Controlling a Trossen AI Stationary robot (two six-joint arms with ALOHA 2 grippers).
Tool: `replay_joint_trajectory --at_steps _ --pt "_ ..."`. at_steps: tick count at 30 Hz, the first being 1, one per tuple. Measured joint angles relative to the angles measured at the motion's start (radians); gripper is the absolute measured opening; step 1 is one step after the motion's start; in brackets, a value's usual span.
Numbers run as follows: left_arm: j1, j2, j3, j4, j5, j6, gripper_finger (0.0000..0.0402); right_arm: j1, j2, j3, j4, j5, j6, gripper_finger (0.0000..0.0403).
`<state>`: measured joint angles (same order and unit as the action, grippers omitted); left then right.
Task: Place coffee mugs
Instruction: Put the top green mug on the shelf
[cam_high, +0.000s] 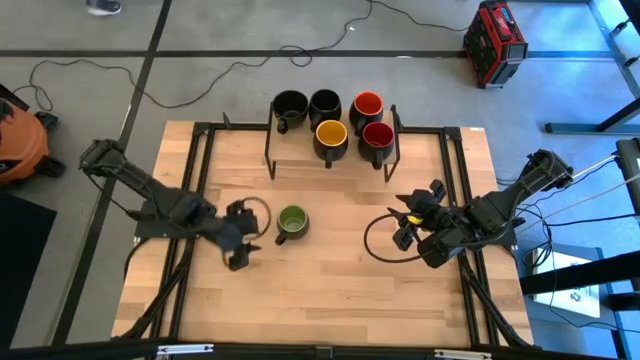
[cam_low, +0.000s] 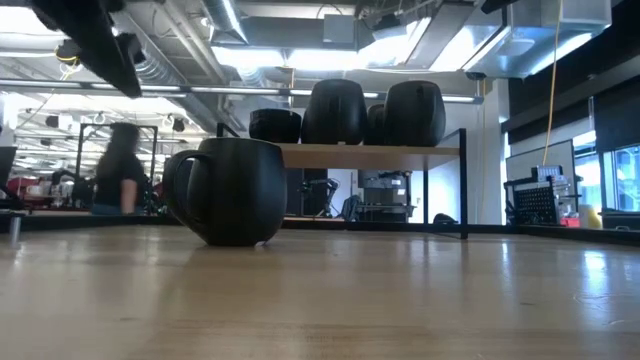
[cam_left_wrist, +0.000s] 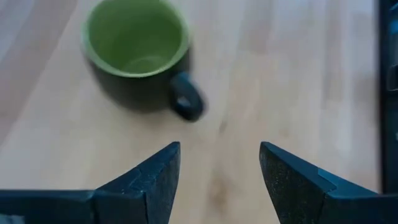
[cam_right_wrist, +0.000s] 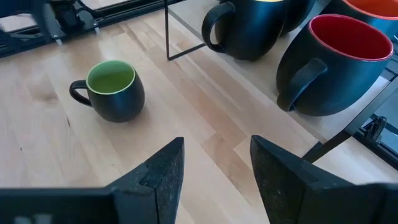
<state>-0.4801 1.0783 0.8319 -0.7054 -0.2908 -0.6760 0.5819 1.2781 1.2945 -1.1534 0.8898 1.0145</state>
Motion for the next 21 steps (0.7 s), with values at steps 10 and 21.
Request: replay_joint_trajectory --at_steps 10,21 --pt "-0.177 0.161 -0.017 0.194 -0.317 -0.222 0.0213 0.0 0.0 0.0 -0.005 -0.029 -0.105 0.0174" --pt "-0.149 0.405 -0.017 0.233 -0.427 -0.502 0.0213 0.0 0.001 0.0 -0.102 -0.045 -0.152 0.0174"
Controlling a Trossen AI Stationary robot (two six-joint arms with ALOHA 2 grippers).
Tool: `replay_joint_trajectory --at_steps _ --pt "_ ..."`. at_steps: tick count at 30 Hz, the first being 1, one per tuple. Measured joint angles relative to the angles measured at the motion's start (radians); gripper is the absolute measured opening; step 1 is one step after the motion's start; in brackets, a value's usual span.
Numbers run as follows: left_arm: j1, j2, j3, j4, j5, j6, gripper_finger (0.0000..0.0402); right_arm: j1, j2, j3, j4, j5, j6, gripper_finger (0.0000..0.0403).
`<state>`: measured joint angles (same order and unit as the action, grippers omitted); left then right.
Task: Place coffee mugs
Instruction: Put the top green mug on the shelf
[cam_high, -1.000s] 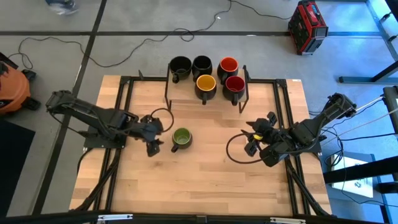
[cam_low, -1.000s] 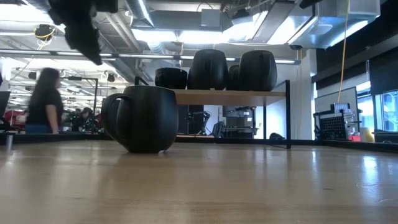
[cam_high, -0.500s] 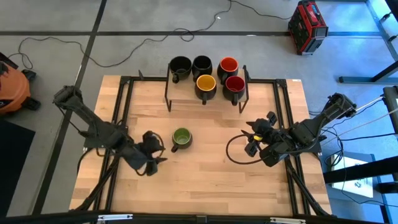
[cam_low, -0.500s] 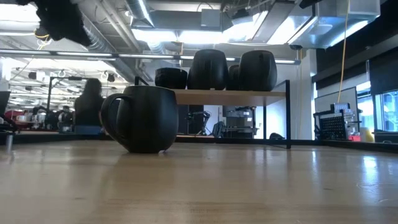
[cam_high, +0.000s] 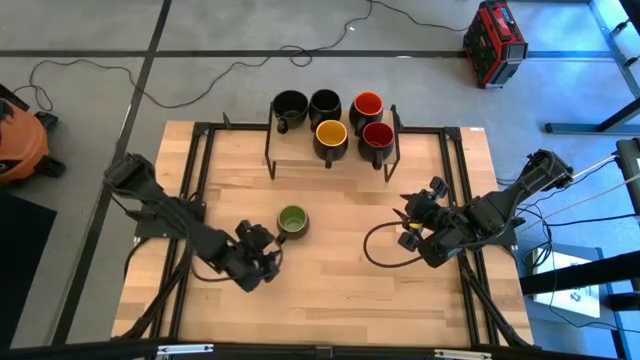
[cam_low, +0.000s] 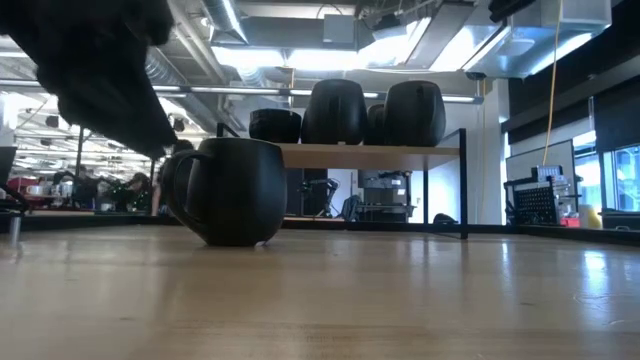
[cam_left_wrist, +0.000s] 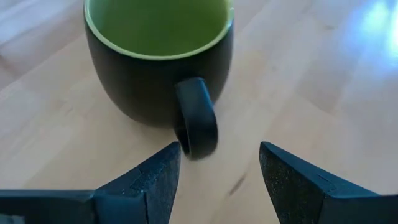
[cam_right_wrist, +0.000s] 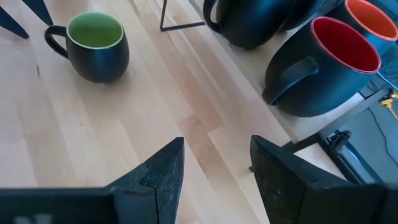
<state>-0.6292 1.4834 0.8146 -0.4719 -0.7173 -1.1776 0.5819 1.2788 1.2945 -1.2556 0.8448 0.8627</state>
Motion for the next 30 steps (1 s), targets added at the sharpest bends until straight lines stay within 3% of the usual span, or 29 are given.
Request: replay_joint_trajectory --at_steps 11,15,22,30 --pt "0.105 0.094 0.0 0.069 -0.009 0.001 0.0207 0.0 0.0 0.0 -0.005 0.0 -0.006 0.0174" --pt "0.111 0.094 0.0 0.071 -0.007 0.023 0.0169 0.0 0.0 0.0 -0.004 0.0 -0.006 0.0174" --pt "0.114 0.094 0.0 0.082 0.001 0.027 0.0062 0.0 0.0 0.0 -0.004 0.0 -0.006 0.0174" --pt "0.117 0.087 0.072 0.073 0.022 0.064 0.0062 0.0 0.0 0.0 -0.004 0.004 -0.026 0.0174"
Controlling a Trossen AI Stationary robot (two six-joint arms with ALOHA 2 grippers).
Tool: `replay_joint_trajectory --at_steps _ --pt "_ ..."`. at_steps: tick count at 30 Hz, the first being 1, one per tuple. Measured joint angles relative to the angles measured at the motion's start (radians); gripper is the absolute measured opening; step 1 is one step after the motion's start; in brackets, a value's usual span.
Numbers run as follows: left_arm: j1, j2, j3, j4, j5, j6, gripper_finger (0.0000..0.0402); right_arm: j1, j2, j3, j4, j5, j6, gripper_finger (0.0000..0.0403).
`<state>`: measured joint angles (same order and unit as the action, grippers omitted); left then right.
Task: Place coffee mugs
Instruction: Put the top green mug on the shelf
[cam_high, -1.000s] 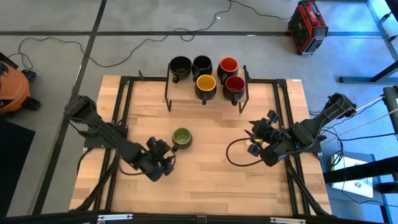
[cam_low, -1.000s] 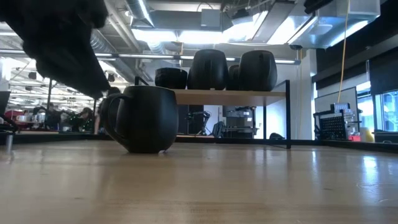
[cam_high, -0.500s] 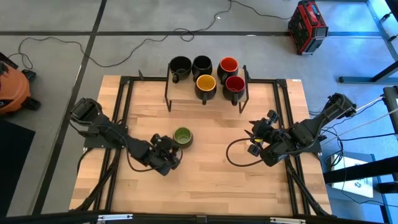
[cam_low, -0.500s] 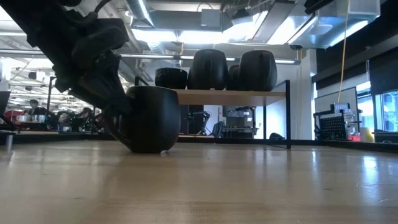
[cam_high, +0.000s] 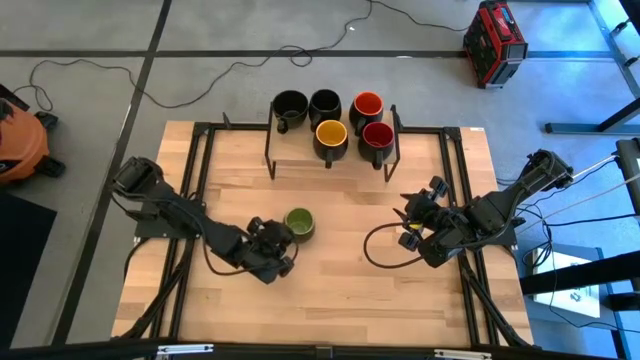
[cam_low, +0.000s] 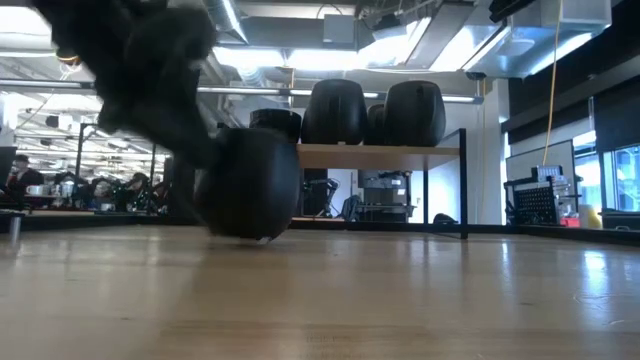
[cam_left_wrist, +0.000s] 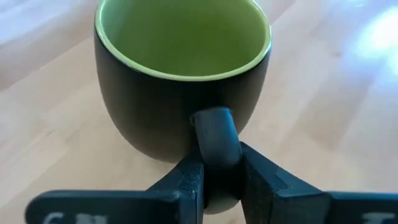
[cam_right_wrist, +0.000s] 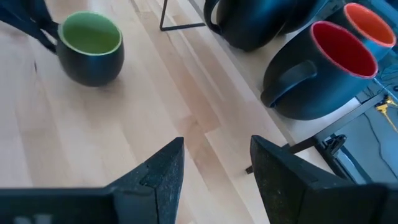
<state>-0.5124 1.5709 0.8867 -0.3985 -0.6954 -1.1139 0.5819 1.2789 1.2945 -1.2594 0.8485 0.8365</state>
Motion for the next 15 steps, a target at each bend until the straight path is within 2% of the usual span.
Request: replay_joint_trajectory --at_steps 3,8,15 --pt "0.012 -0.01 0.097 -0.074 -0.005 0.043 0.0062 0.0 0.0 0.0 0.0 0.017 -0.006 0.0174" --pt "0.045 -0.02 0.258 -0.255 -0.119 0.055 0.0062 0.0 0.0 0.0 0.0 0.032 -0.011 0.0174" --pt "0.1 -0.025 0.423 -0.428 -0.2 0.052 0.0062 0.0 0.0 0.0 0.0 0.033 -0.031 0.0174"
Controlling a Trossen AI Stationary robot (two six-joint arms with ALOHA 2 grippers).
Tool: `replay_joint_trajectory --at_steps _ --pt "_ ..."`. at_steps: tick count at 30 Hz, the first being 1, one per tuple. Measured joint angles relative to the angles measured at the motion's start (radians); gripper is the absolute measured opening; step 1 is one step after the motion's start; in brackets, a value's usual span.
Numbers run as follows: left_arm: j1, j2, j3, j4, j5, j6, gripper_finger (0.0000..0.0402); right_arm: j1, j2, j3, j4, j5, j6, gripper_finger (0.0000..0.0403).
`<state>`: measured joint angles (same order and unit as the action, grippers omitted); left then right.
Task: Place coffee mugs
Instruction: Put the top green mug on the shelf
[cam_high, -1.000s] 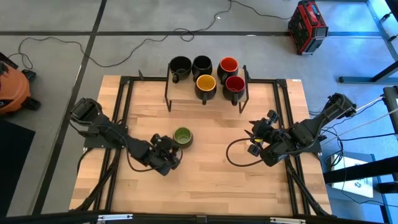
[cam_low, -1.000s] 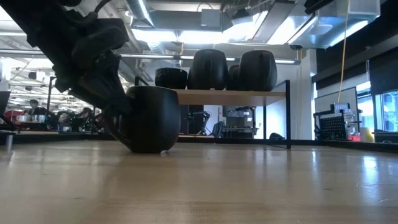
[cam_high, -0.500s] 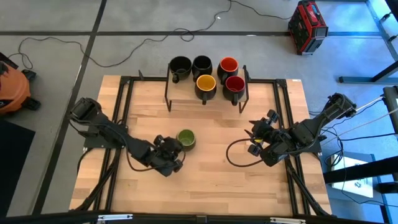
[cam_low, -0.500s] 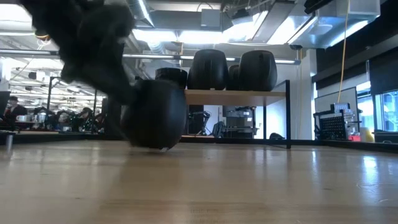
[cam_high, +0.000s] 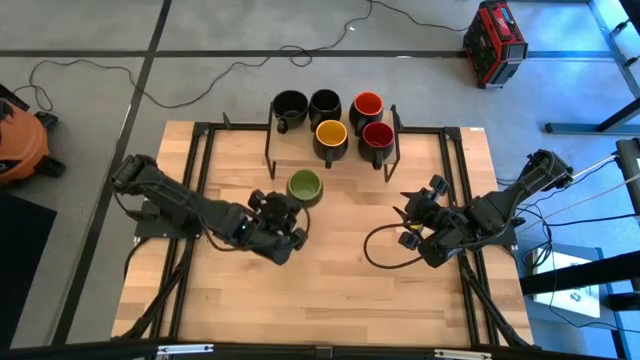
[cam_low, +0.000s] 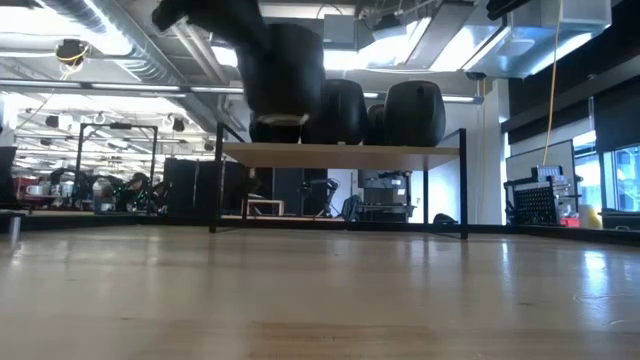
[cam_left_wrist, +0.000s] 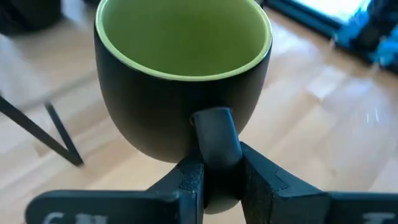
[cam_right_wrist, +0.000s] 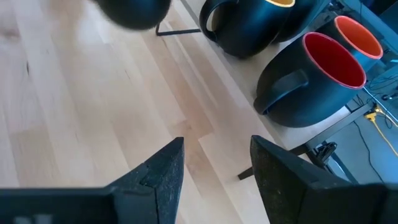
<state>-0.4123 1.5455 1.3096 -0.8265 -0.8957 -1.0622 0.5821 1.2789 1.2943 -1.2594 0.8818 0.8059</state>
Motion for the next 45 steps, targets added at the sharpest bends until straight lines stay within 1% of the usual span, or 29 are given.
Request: replay_joint_trajectory --at_steps 4,8,11,13,16,20,27,30,33,37,42,45 --pt "0.031 0.0 0.073 -0.082 -0.037 -0.002 0.0062 0.0 0.0 0.0 0.0 0.0 -0.008 0.0174" --pt "0.035 -0.01 0.13 -0.192 -0.066 -0.068 0.0062 0.0 0.0 0.0 0.0 -0.002 -0.021 0.0174" --pt "0.047 -0.025 0.148 -0.249 -0.09 -0.108 0.0062 0.0 0.0 0.0 0.0 -0.002 -0.021 0.0174" --pt "0.065 -0.028 0.148 -0.255 -0.106 -0.109 0.0062 0.0 0.0 0.0 0.0 -0.002 -0.021 0.0174" --pt "0.097 -0.03 0.148 -0.251 -0.118 -0.105 0.0062 0.0 0.0 0.0 0.0 -0.002 -0.021 0.0174" --pt "0.138 -0.03 0.148 -0.245 -0.117 -0.058 0.0062 0.0 0.0 0.0 0.0 -0.002 -0.021 0.0174" --pt "0.213 -0.03 0.13 -0.217 -0.113 -0.053 0.0062 0.0 0.0 0.0 0.001 -0.003 -0.02 0.0174" --pt "0.246 -0.03 0.099 -0.2 -0.082 -0.049 0.0062 0.0 0.0 0.0 0.001 -0.003 -0.02 0.0174" --pt "0.272 -0.03 0.08 -0.141 -0.071 -0.012 0.0062 0.0 0.0 0.0 0.002 -0.003 -0.02 0.0174" --pt "0.303 -0.03 0.059 -0.088 -0.022 0.021 0.0062 0.0 0.0 0.0 0.002 -0.002 -0.019 0.0174" --pt "0.351 -0.03 0.037 -0.051 -0.024 0.024 0.0062 0.0 0.0 0.0 0.003 -0.002 -0.019 0.0174" --pt "0.382 -0.03 0.037 -0.037 0.006 0.043 0.0062 0.0 0.0 0.0 0.004 -0.002 -0.019 0.0174"
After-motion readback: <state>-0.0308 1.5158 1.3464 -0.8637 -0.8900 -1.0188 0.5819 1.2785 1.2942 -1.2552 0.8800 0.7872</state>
